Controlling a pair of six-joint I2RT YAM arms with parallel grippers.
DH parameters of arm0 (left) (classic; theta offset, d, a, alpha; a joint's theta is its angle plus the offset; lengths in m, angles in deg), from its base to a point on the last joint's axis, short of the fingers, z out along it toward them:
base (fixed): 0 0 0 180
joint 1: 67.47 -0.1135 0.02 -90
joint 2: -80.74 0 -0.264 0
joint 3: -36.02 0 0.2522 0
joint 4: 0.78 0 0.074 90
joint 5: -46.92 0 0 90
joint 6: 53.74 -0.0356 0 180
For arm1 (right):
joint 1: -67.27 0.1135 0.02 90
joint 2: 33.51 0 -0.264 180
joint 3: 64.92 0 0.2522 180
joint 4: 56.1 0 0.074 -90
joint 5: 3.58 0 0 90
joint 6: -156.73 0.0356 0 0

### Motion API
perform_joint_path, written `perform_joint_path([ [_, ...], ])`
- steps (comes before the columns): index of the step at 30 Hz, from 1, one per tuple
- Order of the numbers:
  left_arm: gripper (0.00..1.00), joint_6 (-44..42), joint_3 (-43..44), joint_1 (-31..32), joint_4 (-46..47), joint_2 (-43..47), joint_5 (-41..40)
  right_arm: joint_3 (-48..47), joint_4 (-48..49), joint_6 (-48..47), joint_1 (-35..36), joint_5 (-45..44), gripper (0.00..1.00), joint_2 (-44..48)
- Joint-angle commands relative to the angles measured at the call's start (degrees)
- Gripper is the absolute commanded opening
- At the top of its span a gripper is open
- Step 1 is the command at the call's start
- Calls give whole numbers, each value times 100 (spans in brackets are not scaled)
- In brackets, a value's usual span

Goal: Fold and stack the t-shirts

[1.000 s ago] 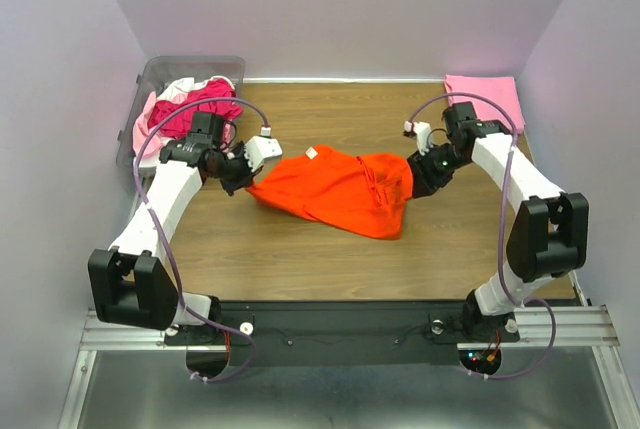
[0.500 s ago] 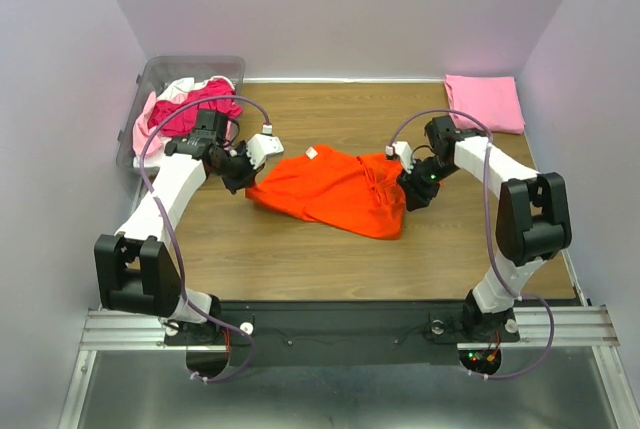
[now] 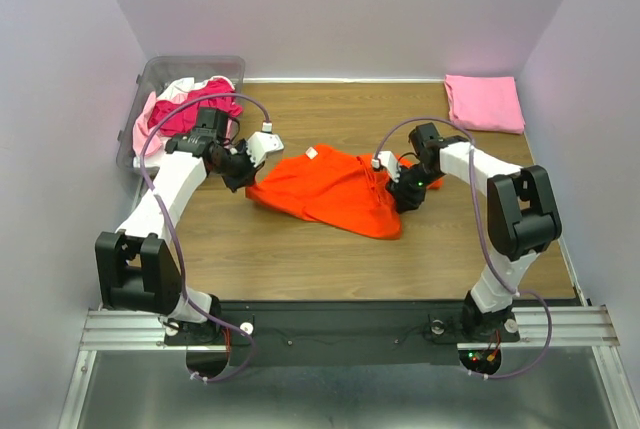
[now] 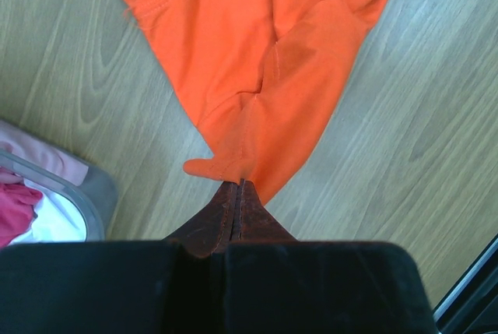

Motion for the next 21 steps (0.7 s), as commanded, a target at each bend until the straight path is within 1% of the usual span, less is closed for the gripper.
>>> perform_joint_path([
  [1, 0, 52, 306, -29, -61, 19, 36, 13, 235, -181, 88, 28, 25, 106],
  [2, 0, 43, 323, -29, -78, 19, 28, 57, 208, -190, 88, -16, 19, 159],
  [3, 0, 52, 384, -47, -79, -7, 10, 66, 164, -216, 88, -68, 3, 308],
  [4, 0, 121, 420, -73, -53, -7, 36, 92, 51, -216, 80, -243, 1, 396],
  [7, 0, 306, 753, -345, -70, -121, 316, 48, -187, -119, -17, -508, 1, 827],
  [10, 0, 500, 1254, -591, -149, -332, 563, -363, -511, -102, -184, -850, 1, 1012],
  [13, 0, 614, 1597, -802, -123, -472, 660, -1066, -1283, -128, -307, -1123, 1, 1030],
  [16, 0, 667, 1826, -882, -79, -631, 608, -1524, -1672, -190, -290, -1045, 1, 1039],
  [17, 0, 676, 1887, -917, -79, -683, 581, -1638, -1943, -172, -272, -931, 1, 943],
  [19, 0, 894, 2054, -1049, 61, -806, 407, -2050, -2417, -41, -176, -825, 0, 758],
  [21, 0, 1027, 2273, -1075, 132, -946, 335, -2297, -2578, 291, 8, -702, 1, 459],
])
